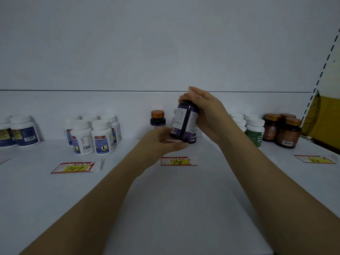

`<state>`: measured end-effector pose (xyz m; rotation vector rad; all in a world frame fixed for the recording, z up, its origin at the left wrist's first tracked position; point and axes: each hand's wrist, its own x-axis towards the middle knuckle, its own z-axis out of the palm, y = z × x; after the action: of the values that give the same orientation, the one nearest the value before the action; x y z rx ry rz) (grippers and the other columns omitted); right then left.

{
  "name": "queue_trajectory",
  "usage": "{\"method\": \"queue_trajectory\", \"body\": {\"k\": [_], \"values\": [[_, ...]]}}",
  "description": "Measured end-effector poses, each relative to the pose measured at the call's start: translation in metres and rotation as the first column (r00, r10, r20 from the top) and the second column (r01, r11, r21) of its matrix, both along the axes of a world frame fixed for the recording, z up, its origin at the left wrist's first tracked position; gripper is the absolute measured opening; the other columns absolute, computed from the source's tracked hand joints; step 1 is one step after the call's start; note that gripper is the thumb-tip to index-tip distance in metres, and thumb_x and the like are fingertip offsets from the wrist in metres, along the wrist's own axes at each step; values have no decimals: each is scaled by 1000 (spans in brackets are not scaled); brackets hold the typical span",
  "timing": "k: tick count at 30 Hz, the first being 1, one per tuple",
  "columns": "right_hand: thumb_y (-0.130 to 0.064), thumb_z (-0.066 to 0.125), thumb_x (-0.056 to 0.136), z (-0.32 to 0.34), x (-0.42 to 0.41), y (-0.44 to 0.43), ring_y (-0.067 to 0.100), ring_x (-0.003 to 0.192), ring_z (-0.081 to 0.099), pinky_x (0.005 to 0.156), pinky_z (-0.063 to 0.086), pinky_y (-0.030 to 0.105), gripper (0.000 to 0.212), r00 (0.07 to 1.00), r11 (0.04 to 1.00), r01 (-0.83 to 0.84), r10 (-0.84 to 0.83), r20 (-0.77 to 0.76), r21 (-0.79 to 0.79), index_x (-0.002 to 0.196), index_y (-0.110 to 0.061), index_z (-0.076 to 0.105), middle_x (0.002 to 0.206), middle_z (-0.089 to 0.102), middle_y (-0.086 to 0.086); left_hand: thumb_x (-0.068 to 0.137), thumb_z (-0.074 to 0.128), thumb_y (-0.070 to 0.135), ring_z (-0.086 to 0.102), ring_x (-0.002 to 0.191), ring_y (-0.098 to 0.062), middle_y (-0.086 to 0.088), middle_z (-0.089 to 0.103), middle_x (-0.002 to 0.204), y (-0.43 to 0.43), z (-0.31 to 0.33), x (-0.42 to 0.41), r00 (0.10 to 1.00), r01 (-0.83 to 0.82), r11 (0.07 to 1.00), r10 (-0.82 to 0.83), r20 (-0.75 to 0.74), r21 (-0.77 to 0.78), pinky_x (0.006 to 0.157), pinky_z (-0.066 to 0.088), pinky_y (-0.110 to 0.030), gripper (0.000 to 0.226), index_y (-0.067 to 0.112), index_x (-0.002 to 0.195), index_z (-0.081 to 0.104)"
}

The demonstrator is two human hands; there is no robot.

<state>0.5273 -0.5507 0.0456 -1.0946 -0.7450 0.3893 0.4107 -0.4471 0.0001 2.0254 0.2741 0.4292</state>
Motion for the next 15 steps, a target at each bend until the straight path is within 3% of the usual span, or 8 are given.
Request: {"method": "queue_trajectory", "body": {"k": [3,6,8,11,15], "values": [[-23,51,97,-1,0,-3,16,108,63,92,51,37,42,997,997,-54,57,55,-48,138,-17,45,113,69,-1,79,71,29,61,111,-13,3,66,121,-2,1,-4,1000,27,998,-26,11,-51,107,40,-39,53,23,129,55],[-22,48,99,-1,0,-2,20,114,59,92,51,38,42,993,993,-109,110,31,-49,140,-18,41,124,63,3,78,73,27,62,100,-7,5,66,118,-2,0,-4,999,-13,998,16,34,-67,98,43,-27,46,23,122,58],[-27,55,95,-2,-2,1,17,103,63,82,54,32,43,997,996,-60,63,34,-72,135,-14,46,113,65,1,75,76,25,62,91,-6,6,65,109,-3,1,-4,993,-86,994,91,77,-67,87,44,-21,46,23,117,58],[-30,69,85,-4,-2,6,16,90,65,76,56,32,47,993,993,62,-51,104,-102,125,-9,56,100,67,3,70,79,29,65,95,-13,4,66,106,-4,0,-4,980,-155,988,156,125,-20,86,50,-24,50,18,114,58],[-24,59,92,-1,0,-1,16,88,64,77,57,32,31,999,998,27,-25,37,-52,118,-6,61,98,68,4,71,79,30,64,89,-2,9,68,100,-2,2,-4,993,-82,995,86,84,-53,74,49,-12,46,21,111,58]]}}
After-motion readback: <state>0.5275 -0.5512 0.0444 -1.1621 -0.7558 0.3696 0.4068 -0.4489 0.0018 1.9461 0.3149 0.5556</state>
